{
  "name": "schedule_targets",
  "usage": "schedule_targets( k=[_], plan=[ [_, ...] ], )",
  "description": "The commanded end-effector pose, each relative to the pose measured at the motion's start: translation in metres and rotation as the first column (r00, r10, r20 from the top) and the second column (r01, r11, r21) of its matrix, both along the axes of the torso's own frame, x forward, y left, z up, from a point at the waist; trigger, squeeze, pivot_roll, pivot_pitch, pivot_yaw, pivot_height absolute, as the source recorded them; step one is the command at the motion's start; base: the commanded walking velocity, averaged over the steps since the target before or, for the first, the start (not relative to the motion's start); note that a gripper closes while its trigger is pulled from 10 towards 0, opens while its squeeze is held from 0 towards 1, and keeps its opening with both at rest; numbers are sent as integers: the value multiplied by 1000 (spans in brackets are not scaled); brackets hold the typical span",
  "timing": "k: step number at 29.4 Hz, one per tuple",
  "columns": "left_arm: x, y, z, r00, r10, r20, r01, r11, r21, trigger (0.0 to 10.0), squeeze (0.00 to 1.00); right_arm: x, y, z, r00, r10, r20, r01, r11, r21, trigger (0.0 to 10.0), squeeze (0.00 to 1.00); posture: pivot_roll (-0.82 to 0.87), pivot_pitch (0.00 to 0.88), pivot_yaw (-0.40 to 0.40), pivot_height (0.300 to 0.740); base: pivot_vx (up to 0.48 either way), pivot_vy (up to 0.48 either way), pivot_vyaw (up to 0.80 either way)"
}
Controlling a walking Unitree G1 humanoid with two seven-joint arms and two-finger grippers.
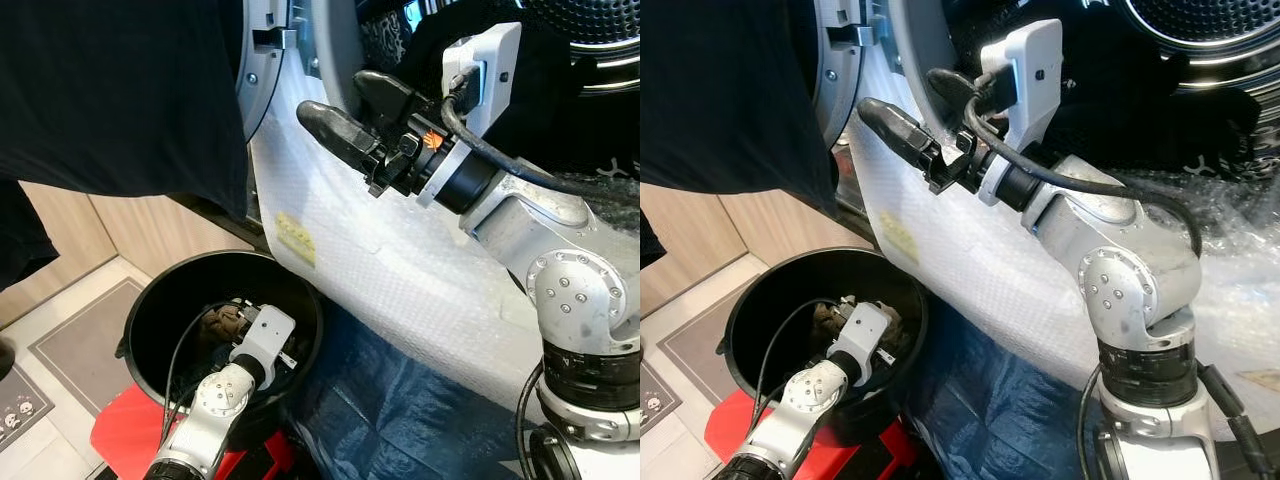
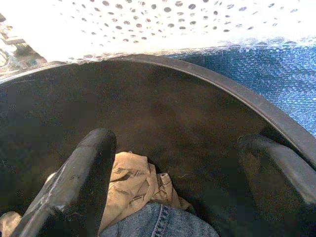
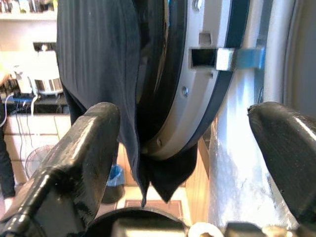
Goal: Clothes washing
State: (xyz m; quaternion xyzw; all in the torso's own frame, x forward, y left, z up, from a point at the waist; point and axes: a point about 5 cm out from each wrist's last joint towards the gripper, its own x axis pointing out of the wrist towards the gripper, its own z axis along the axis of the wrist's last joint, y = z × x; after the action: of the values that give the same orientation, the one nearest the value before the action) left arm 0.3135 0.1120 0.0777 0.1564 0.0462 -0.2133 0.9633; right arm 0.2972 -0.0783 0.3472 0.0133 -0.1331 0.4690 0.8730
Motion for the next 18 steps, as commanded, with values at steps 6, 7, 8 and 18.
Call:
schedule_targets(
  k=[6, 7, 8, 18],
  plan=[
    [-3, -4, -2, 1000, -11, -13, 11, 1000, -4, 10000, 0, -5, 12, 8, 1000, 17, 19, -16, 999, -46, 10000, 0, 21, 142, -69, 740, 0, 0, 0],
    [-3, -4, -2, 1000, -12, -13, 12, 1000, -4, 10000, 0, -5, 12, 8, 1000, 14, 21, -13, 999, -52, 10000, 0, 21, 142, -69, 740, 0, 0, 0],
    [-3, -4, -2, 1000, -14, -15, 14, 1000, -3, 10000, 0, -3, 13, 8, 1000, 1, 21, 0, 998, -57, 10000, 0, 21, 134, -66, 740, 0, 0, 0],
    [0, -6, 2, 999, -38, -4, 38, 999, 12, 10000, 0, 26, 3, 20, 970, -236, 59, 243, 956, -163, 10000, 0, 5, 121, -62, 740, 0, 0, 0]
  ],
)
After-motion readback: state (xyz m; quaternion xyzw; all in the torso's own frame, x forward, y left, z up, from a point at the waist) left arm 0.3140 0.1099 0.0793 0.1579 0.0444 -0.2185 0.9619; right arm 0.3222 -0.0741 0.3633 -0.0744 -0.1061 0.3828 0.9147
